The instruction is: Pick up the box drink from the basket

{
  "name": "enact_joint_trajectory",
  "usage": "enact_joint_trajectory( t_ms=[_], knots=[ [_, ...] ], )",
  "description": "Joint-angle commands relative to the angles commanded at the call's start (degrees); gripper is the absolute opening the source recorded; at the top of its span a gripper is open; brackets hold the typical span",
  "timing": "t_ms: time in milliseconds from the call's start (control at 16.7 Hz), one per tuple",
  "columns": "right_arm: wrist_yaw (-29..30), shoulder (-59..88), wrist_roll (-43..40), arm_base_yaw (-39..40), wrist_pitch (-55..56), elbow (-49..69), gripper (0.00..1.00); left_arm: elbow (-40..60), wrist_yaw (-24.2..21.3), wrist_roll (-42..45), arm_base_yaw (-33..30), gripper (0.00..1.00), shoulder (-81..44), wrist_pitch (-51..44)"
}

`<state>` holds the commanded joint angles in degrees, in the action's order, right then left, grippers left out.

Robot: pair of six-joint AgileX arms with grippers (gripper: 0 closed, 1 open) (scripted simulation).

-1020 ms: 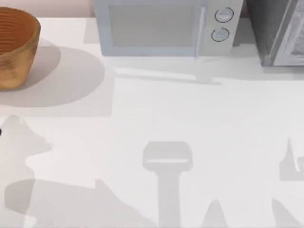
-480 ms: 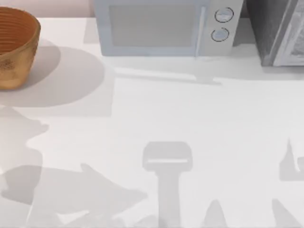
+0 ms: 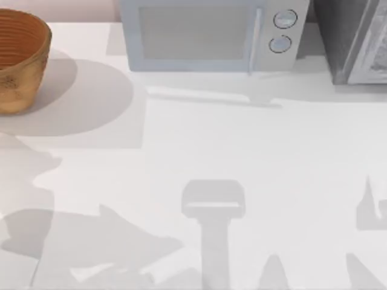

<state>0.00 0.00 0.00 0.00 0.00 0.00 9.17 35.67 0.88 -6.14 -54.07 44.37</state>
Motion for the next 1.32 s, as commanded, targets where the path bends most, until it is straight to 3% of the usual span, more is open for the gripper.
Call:
enact_joint_trajectory(
  t_ms=[780,1200,1320],
  knots=[
    [0.0,0.0,0.0,0.0,0.0,0.0,1.0,0.1,-7.2,0.0,6.6,0.0,-29.3,30.3],
    [0.0,0.0,0.0,0.0,0.0,0.0,1.0,0.1,-7.8,0.0,7.1,0.0,-31.6,32.6],
    [0.0,0.0,0.0,0.0,0.0,0.0,1.0,0.1,-7.8,0.0,7.1,0.15,-31.6,32.6]
  ],
)
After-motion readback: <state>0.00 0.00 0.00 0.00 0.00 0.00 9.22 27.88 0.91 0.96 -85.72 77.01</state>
